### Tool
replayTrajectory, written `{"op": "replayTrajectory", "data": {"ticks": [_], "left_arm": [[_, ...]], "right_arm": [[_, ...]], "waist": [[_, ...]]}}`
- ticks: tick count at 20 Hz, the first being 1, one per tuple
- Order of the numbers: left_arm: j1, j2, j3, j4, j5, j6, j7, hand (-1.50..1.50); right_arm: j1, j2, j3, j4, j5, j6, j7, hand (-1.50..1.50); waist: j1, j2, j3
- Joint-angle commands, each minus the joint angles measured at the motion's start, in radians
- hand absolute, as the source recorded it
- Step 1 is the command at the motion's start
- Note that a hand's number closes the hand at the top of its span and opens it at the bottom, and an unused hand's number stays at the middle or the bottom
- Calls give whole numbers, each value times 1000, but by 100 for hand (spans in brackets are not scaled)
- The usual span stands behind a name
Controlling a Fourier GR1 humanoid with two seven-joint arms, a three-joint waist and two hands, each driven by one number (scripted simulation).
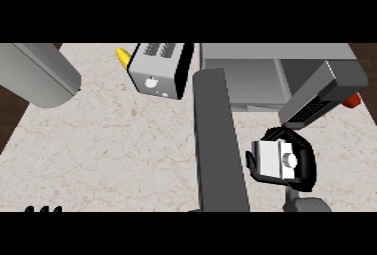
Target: Pick up the milk, place it into the microwave and close the microwave
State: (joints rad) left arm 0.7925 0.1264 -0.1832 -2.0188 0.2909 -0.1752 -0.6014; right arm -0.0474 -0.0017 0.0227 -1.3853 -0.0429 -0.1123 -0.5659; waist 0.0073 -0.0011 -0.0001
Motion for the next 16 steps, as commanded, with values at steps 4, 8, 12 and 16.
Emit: {"op": "replayTrajectory", "data": {"ticks": [4,8,12,16], "left_arm": [[20,38,62,-4,44,-41,-15,-150],[-7,51,93,-21,70,-38,21,-150],[-19,17,41,-3,36,-22,24,-150],[-22,40,78,23,68,-57,13,-150]], "right_arm": [[-217,2,-1,283,22,-117,-41,150],[-337,2,0,354,50,-232,57,150],[-461,1,-39,602,-3,-263,-26,150],[-566,-5,-119,793,-48,-241,-137,150]], "waist": [[11,4,1],[10,4,1],[22,8,1],[25,11,2]]}}
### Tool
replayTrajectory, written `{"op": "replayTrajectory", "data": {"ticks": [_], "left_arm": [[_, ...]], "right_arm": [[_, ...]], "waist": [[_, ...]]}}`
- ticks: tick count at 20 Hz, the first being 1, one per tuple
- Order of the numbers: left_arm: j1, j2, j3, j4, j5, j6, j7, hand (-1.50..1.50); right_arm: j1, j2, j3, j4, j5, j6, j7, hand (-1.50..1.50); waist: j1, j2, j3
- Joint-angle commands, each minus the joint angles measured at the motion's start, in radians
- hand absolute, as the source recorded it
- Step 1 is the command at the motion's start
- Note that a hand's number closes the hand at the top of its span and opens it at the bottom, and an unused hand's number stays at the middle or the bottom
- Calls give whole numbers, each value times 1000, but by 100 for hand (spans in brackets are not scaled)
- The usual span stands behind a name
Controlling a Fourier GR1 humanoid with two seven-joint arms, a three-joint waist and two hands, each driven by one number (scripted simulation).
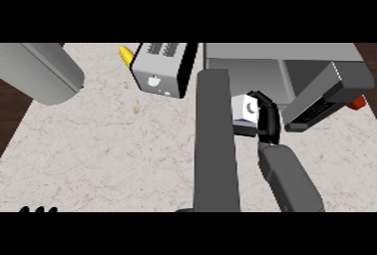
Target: Pick up the milk, place it into the microwave and close the microwave
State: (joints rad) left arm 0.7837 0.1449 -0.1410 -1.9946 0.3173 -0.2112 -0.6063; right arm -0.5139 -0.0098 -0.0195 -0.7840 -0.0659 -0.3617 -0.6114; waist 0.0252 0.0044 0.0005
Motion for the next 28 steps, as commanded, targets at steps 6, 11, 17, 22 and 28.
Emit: {"op": "replayTrajectory", "data": {"ticks": [6,11,17,22,28], "left_arm": [[-9,7,-2,-56,0,8,48,-150],[-43,-3,-15,18,-23,-12,12,-150],[-58,10,-1,16,1,-23,35,-150],[-100,27,28,66,10,-44,22,-150],[-85,29,35,56,21,-55,11,-150]], "right_arm": [[-256,-44,-103,411,36,-92,-88,150],[-294,-101,-134,528,46,-109,-149,150],[-362,-140,-121,602,88,-164,-149,150],[-388,-186,-89,629,140,-224,-189,150],[-420,-187,-137,623,108,-271,-219,150]], "waist": [[27,13,2],[51,24,3],[77,36,4],[86,43,4],[104,45,6]]}}
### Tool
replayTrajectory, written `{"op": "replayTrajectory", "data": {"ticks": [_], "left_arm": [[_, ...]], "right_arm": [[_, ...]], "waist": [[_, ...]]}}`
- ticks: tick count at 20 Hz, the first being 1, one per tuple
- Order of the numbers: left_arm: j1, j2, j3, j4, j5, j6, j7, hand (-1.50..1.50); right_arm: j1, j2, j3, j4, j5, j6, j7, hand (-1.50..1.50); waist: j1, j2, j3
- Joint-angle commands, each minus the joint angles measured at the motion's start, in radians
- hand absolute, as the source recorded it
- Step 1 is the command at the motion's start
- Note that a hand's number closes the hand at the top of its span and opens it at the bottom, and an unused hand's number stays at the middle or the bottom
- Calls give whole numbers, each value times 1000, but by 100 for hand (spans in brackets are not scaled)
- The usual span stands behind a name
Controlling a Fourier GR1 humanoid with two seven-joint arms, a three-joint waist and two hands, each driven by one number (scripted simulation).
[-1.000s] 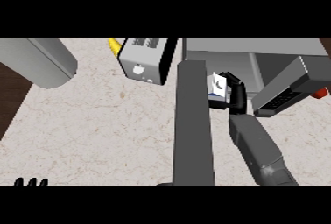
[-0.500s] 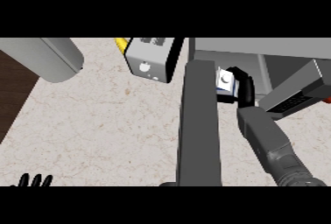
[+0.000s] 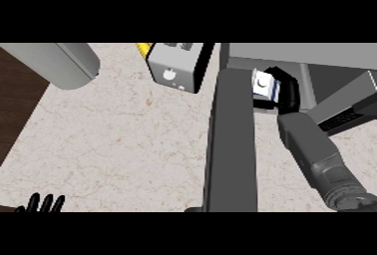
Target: Pick up the milk, place it into the microwave and close the microwave
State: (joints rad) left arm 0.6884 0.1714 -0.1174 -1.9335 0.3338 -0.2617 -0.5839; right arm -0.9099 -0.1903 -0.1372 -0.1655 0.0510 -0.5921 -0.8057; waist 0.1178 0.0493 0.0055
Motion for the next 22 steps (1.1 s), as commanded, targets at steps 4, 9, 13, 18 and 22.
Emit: {"op": "replayTrajectory", "data": {"ticks": [4,9,13,18,22], "left_arm": [[-20,-1,9,-6,4,3,1,-150],[-20,16,6,28,-8,-15,6,-150],[-29,8,5,40,-3,-15,1,-150],[-47,22,15,62,1,-30,2,-150],[-57,17,11,31,-1,-22,5,-150]], "right_arm": [[-35,-18,-68,-27,-51,-13,-73,150],[-61,-22,-55,-5,-10,-176,-78,150],[-65,-27,-77,-5,-13,-282,-78,150],[-94,-61,-77,15,2,-289,-41,150],[-11,-125,-30,159,74,-498,132,-150]], "waist": [[16,13,3],[26,14,0],[33,18,0],[45,25,-1],[57,51,-14]]}}
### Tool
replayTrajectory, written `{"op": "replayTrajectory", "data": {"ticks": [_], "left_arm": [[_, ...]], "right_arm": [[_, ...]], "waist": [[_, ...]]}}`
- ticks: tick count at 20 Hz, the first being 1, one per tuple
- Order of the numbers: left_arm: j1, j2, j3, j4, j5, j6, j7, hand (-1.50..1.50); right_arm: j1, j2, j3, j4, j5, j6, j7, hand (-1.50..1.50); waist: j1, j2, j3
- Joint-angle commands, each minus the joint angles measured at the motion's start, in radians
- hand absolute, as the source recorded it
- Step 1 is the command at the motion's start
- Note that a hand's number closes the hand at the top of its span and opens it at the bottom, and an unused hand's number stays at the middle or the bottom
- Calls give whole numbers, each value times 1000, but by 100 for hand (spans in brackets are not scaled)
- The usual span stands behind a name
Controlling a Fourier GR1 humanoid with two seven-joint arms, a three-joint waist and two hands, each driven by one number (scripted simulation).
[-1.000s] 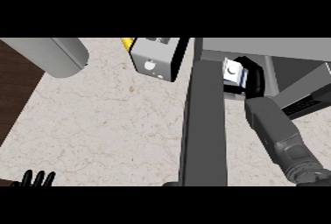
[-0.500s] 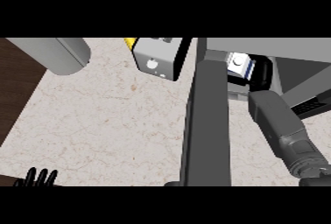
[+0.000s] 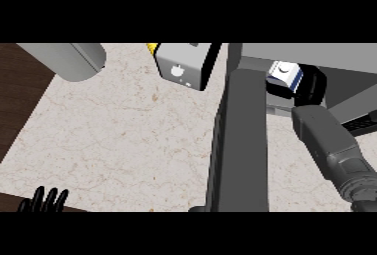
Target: Pick up the milk, place it into the microwave and close the microwave
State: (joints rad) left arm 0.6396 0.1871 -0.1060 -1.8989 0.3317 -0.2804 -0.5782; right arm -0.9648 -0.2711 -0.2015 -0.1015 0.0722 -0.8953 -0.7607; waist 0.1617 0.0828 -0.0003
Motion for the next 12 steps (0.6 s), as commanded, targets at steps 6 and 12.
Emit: {"op": "replayTrajectory", "data": {"ticks": [6,12], "left_arm": [[-40,16,8,0,-5,-9,5,-150],[-58,9,7,41,-17,-3,2,-150]], "right_arm": [[95,-31,130,100,146,-324,300,-150],[-27,48,195,80,208,-37,173,-150]], "waist": [[44,17,-3],[38,-7,8]]}}
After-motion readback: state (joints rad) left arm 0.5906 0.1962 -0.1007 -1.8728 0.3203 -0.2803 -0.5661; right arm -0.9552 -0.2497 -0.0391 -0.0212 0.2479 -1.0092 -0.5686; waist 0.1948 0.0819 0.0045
